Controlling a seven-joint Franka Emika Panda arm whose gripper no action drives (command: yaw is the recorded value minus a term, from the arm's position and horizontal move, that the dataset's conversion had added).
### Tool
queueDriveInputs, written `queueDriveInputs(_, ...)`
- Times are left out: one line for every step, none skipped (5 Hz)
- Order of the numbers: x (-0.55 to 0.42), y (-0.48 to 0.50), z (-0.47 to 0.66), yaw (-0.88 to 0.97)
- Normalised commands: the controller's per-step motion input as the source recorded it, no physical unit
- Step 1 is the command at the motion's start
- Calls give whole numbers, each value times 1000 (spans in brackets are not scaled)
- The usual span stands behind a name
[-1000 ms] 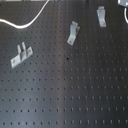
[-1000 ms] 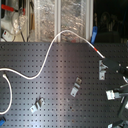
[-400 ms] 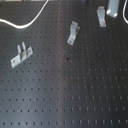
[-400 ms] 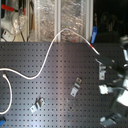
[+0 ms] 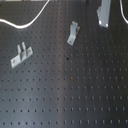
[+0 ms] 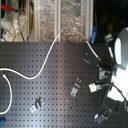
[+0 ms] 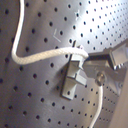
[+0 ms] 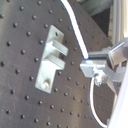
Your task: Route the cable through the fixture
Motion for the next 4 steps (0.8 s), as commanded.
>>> queueDriveInputs(-212,85,254,-717)
queueDriveInputs(-233,66,261,-694)
queueDriveInputs(-390,61,246,-531)
queueDriveInputs(-523,28,354,-377)
